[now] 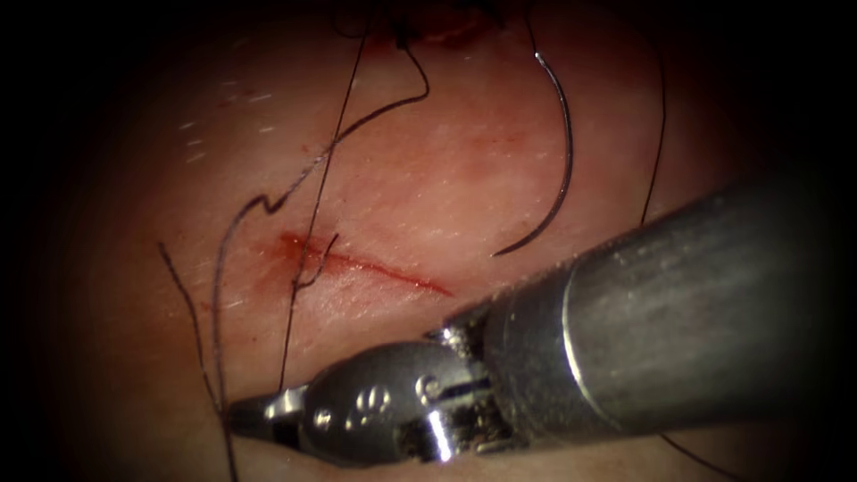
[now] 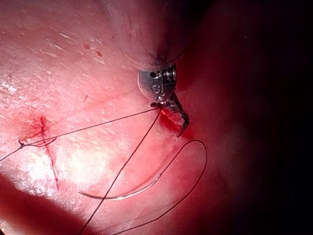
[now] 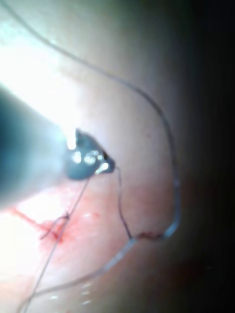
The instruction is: Wound Closure
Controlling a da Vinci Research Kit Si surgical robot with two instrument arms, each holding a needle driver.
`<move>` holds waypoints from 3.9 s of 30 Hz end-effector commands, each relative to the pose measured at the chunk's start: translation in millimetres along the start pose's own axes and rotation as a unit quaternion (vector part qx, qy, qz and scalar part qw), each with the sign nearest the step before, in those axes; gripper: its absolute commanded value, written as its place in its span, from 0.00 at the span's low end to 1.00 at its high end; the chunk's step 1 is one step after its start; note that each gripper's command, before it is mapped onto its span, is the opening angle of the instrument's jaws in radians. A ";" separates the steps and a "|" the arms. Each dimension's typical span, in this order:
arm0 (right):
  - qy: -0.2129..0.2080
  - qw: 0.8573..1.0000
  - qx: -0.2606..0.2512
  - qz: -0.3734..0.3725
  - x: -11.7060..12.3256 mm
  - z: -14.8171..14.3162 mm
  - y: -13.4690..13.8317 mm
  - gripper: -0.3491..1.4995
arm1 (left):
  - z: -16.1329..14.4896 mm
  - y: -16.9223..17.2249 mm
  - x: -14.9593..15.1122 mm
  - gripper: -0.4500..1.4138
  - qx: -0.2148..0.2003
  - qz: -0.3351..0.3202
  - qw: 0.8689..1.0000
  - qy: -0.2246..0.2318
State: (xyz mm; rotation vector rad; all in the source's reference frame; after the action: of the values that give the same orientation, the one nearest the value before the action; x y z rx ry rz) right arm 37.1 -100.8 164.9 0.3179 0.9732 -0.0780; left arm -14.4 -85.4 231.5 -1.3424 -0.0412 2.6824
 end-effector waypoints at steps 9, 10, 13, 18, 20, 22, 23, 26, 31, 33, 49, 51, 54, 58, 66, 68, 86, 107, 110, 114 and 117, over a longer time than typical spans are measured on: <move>-0.002 1.000 0.014 -0.006 1.1 3.0 -5.0 0.00 | 1.9 1.0 -0.3 0.00 0.024 0.012 0.999 -0.016; -0.001 1.000 0.015 -0.006 1.5 3.0 -5.4 0.00 | 1.9 0.9 -0.3 0.00 0.026 0.014 0.999 -0.018; 0.003 1.000 0.022 -0.006 2.6 3.1 -6.5 0.00 | 1.8 0.7 -0.2 0.00 0.027 0.017 0.999 -0.020; 0.006 1.000 0.024 -0.007 3.5 3.8 -7.3 0.00 | 1.8 0.6 0.0 0.00 0.030 0.020 0.999 -0.022; 0.005 1.000 0.024 -0.007 3.5 4.0 -7.3 0.00 | 1.8 0.5 0.0 0.00 0.031 0.022 0.999 -0.023; 0.005 1.000 0.023 -0.007 3.4 4.0 -7.2 0.00 | 1.8 0.4 0.1 0.00 0.032 0.021 0.999 -0.024; 0.005 1.000 0.023 -0.007 3.3 4.0 -7.2 0.00 | 1.7 0.4 0.1 0.00 0.032 0.023 0.999 -0.024; 0.005 1.000 0.023 -0.010 3.0 3.8 -7.2 0.00 | 1.6 0.1 0.3 0.00 0.033 0.023 0.999 -0.026; 0.013 1.000 0.022 -0.001 3.0 3.6 -7.2 0.00 | 1.4 -0.4 0.5 0.00 0.036 0.020 0.999 -0.024; 0.018 0.999 0.022 0.019 3.1 3.4 -6.9 0.00 | 1.3 -0.4 0.6 0.00 0.036 0.019 0.999 -0.022; 0.008 0.975 -0.121 0.184 1.8 -4.4 -4.6 0.89 | -4.8 2.3 4.5 0.00 0.015 0.013 1.000 0.015; 0.007 0.973 -0.129 0.191 1.3 -5.6 -4.6 0.89 | -6.3 2.3 5.4 0.00 0.015 0.006 1.000 0.026; 0.003 0.969 -0.141 0.203 0.3 -7.5 -4.4 0.89 | -8.0 2.4 6.6 0.00 0.018 0.002 0.999 0.039; 0.016 0.965 -0.145 0.216 -0.9 -9.8 -4.5 0.91 | -9.3 2.5 8.2 0.00 0.022 0.002 0.999 0.048; 0.029 0.954 -0.176 0.241 -2.8 -11.9 -2.2 0.89 | -10.2 3.2 9.7 0.00 0.026 -0.001 0.998 0.056; 0.036 0.947 -0.187 0.257 -3.3 -11.6 -1.0 0.89 | -10.7 3.4 9.9 0.00 0.027 -0.003 0.998 0.059; 0.119 0.919 -0.209 0.314 -4.3 -2.8 7.3 0.92 | -15.8 5.6 12.8 0.00 0.021 -0.013 0.997 0.070; 0.122 0.907 -0.226 0.334 -4.4 3.3 10.6 0.99 | -17.4 8.0 15.5 0.00 0.013 -0.012 0.997 0.075; 0.123 0.908 -0.222 0.333 -4.2 4.2 11.0 0.99 | -17.5 8.4 15.7 0.00 0.013 -0.009 0.997 0.075; 0.123 0.908 -0.222 0.333 -4.0 4.9 11.2 0.99 | -17.6 8.8 16.0 0.00 0.012 -0.010 0.997 0.076; 0.124 0.908 -0.223 0.332 -4.1 5.3 11.4 0.99 | -17.9 9.0 16.5 0.00 0.011 -0.008 0.997 0.076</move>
State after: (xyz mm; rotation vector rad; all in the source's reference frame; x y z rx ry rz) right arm 40.7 -90.7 173.5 0.2173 1.0538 0.8160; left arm -10.1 -91.5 206.6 -1.5267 0.0016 2.5542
